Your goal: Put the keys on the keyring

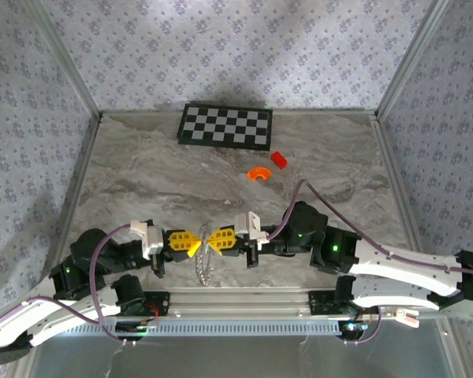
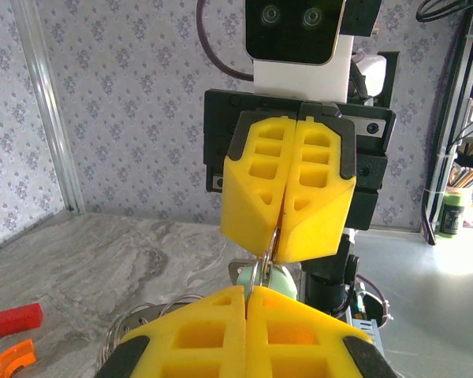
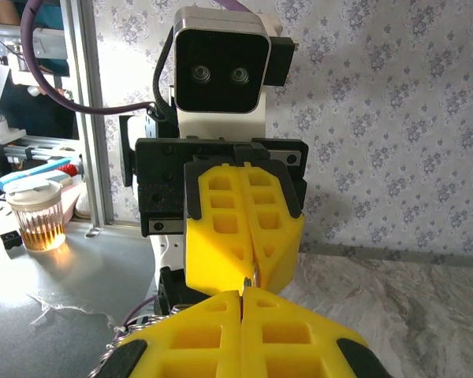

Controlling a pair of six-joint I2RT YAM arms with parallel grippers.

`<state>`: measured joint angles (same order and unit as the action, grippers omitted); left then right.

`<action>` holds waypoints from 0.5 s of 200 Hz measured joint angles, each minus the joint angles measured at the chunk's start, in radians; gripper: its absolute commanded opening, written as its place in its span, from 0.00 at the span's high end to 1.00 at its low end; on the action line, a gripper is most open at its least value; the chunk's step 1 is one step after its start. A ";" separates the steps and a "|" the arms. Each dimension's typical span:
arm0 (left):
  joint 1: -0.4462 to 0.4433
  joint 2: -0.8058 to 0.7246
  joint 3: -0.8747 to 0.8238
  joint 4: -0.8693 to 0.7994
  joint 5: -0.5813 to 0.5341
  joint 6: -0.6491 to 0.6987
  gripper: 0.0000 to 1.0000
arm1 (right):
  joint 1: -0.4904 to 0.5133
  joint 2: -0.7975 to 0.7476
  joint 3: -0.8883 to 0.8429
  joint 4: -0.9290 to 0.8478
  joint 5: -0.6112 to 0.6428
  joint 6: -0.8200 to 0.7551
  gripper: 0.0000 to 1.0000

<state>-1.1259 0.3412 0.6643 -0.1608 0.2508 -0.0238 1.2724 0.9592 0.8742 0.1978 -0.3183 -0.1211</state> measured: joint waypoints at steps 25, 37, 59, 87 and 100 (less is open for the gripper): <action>0.000 0.000 0.000 -0.001 0.000 0.000 1.00 | 0.001 0.000 0.004 -0.010 0.001 -0.004 1.00; 0.000 0.000 0.000 -0.001 0.000 0.000 1.00 | 0.003 0.000 0.006 -0.015 0.002 -0.008 1.00; 0.000 0.000 0.000 -0.002 0.000 -0.003 1.00 | 0.005 0.000 0.009 -0.026 0.002 -0.012 1.00; 0.000 0.004 0.000 -0.007 0.000 -0.003 1.00 | 0.005 0.000 0.013 -0.049 0.006 -0.026 1.00; 0.000 0.008 0.000 -0.008 0.000 -0.003 1.00 | 0.005 0.000 0.015 -0.056 0.010 -0.030 1.00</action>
<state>-1.1259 0.3496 0.6643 -0.1692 0.2508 -0.0273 1.2774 0.9592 0.8894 0.1413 -0.3088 -0.1509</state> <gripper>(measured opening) 0.044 0.052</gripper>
